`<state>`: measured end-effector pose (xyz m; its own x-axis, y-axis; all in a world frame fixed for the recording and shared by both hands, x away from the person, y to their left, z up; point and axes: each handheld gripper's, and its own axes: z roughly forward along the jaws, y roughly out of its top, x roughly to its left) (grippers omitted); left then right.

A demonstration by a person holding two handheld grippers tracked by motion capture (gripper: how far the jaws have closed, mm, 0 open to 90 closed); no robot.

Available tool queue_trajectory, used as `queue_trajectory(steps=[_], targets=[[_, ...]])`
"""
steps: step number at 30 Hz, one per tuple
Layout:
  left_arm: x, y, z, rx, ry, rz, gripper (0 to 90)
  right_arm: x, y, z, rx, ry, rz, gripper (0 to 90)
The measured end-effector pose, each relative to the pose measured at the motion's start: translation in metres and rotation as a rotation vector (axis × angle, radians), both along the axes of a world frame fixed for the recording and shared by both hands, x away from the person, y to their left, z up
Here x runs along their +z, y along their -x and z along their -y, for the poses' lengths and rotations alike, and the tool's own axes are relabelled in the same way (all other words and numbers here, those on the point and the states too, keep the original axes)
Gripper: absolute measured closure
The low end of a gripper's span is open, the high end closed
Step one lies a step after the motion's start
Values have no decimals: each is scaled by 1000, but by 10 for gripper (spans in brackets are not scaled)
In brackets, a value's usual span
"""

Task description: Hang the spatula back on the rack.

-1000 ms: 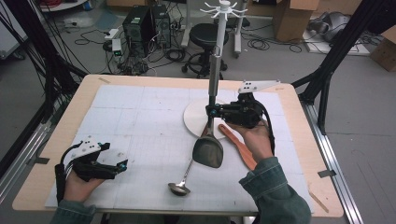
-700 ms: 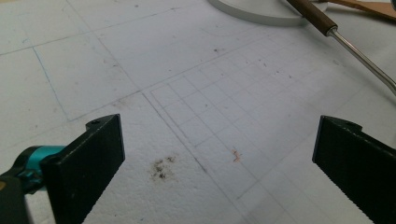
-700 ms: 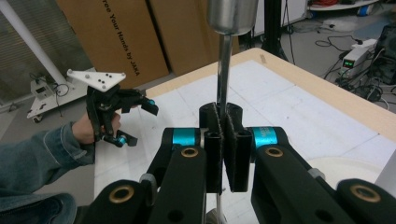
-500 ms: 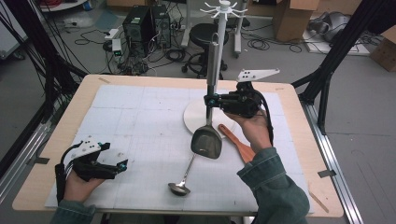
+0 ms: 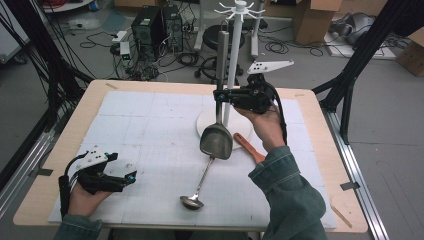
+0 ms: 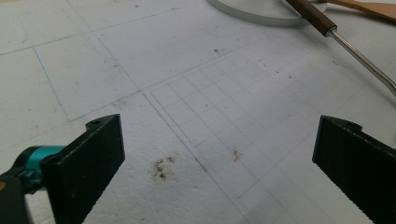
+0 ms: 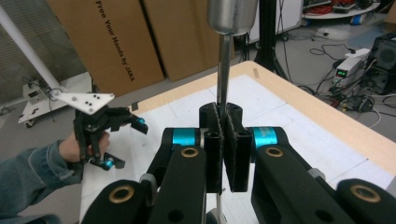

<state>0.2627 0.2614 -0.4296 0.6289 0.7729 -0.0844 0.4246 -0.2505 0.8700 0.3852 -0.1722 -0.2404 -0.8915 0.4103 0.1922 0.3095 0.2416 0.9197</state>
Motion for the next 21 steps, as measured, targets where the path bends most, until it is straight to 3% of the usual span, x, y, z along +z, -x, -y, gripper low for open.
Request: queue_trajectory(steps=[21], targets=[[1,1,-1,2,2,2,28,2,-23,-4,-52,11,-38,879]])
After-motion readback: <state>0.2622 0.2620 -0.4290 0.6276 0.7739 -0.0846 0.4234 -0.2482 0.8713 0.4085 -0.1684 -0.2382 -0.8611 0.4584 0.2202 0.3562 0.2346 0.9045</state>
